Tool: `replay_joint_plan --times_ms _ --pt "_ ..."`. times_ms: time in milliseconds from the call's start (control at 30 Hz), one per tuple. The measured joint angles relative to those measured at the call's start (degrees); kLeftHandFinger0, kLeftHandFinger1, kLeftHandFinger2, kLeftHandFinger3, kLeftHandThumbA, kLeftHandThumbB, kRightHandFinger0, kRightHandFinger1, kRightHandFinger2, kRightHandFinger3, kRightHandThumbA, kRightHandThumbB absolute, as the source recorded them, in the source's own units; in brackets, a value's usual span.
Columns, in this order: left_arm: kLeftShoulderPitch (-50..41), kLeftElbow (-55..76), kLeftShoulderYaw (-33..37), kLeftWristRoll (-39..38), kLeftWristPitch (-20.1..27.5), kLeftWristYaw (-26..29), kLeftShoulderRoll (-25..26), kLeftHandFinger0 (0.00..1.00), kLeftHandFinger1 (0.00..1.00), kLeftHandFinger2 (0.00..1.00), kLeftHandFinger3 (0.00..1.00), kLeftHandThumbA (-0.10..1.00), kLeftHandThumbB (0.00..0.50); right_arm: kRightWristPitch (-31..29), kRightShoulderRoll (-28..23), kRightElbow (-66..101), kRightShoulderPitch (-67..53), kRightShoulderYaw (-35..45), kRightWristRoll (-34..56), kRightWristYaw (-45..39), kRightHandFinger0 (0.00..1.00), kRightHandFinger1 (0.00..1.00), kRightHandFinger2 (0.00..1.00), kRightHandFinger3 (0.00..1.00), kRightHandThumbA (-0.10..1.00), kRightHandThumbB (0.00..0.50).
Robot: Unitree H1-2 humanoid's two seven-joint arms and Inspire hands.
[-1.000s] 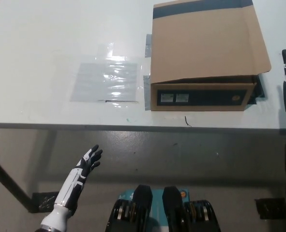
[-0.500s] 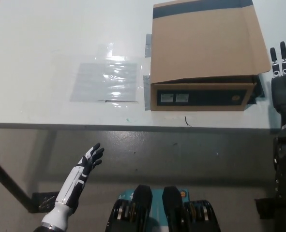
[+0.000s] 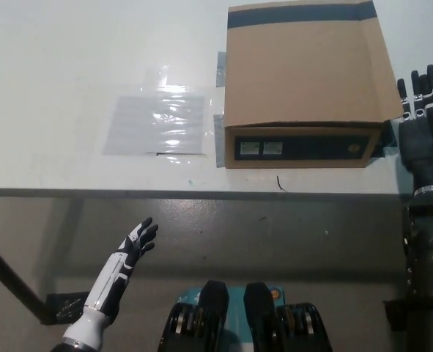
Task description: A small storage box is placed at the center of the table and the robot uses its right hand to slide under its lid and push it upwards to open it
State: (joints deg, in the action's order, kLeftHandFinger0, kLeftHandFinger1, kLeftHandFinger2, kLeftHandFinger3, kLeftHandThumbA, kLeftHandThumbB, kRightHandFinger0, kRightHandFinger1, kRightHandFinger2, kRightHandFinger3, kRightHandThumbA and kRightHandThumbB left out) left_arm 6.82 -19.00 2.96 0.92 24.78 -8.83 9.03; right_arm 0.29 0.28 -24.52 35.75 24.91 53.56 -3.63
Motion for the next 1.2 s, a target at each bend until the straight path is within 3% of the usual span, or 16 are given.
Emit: replay_joint_plan --times_ms 567,800,1200 --pt "0.0 0.0 0.0 0.0 0.0 0.0 0.0 1.0 1.0 1.0 1.0 1.0 0.5 -0.3 -0.3 -1.4 0.2 1.5 -0.8 -0.2 1.0 1.0 1.0 1.0 1.0 0.345" --pt "0.0 0.0 0.0 0.0 0.0 0.0 0.0 1.0 1.0 1.0 1.0 1.0 0.5 -0.3 -1.7 -1.9 0.8 2.9 -0.9 -0.3 1.0 1.0 1.0 1.0 1.0 0.318" --pt "0.1 -0.1 0.0 0.0 0.0 0.0 0.0 1.0 1.0 1.0 1.0 1.0 0.5 -0.4 -1.7 -2.9 1.5 3.1 -1.3 -0.4 1.0 1.0 1.0 1.0 1.0 0.324"
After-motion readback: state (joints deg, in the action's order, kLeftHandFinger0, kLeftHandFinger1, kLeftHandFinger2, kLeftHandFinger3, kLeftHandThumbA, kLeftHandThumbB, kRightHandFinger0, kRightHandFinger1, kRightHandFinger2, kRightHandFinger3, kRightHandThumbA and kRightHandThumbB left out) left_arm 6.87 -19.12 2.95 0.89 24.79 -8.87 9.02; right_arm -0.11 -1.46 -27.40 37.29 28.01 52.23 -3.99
